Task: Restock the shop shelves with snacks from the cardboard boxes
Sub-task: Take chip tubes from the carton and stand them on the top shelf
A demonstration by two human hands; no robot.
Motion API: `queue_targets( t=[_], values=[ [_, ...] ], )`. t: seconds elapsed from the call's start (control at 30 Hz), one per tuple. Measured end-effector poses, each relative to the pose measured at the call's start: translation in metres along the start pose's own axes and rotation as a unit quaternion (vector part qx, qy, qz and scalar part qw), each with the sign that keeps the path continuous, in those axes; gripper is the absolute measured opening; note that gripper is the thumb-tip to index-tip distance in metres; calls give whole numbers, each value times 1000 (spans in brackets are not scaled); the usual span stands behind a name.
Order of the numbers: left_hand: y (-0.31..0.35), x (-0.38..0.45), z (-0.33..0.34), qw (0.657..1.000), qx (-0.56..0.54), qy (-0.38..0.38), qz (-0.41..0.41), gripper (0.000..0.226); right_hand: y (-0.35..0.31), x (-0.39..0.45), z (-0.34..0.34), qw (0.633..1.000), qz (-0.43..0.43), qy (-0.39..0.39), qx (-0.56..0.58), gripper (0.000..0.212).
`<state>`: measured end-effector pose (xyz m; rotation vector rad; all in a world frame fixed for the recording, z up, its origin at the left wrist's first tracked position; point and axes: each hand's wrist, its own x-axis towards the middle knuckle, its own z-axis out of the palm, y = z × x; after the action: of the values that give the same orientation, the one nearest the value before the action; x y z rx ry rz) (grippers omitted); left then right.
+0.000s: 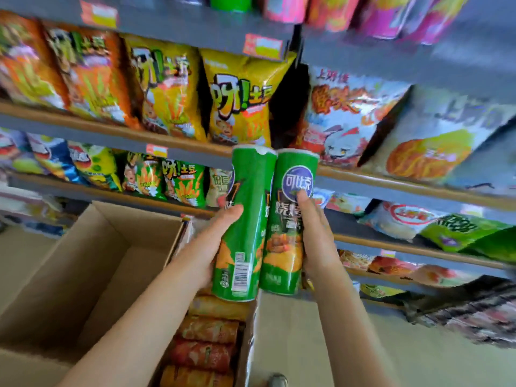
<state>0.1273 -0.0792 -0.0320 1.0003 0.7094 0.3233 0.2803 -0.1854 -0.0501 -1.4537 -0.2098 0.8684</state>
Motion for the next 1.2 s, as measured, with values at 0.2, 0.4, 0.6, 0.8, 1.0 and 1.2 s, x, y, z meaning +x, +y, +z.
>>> queue_targets(
  t=[0.2, 0.4, 0.6, 0.8, 1.0, 1.2],
  values=[
    [58, -8, 122, 991, 82, -44, 98, 46, -116, -42, -61, 972, -226, 9, -62, 60],
    [138, 11, 230, 926, 126, -95, 343, 41, -228, -46, -114, 905, -422, 58, 8, 58],
    [178, 55, 313, 885, 135, -88, 437, 58, -307, -4, -154, 855, -508, 103, 19, 56],
    [176, 101, 366, 885, 183, -43, 426, 69, -331, 53, -191, 859, -492, 139, -20, 72],
    [171, 146, 387, 851, 315, 10, 421, 73, -338, 82, -225, 856, -483, 146, -112, 71],
    [171, 185, 394, 815, 441, 76, 368, 90, -340, 106, -258, 878, -371, 134, -270, 68]
  ],
)
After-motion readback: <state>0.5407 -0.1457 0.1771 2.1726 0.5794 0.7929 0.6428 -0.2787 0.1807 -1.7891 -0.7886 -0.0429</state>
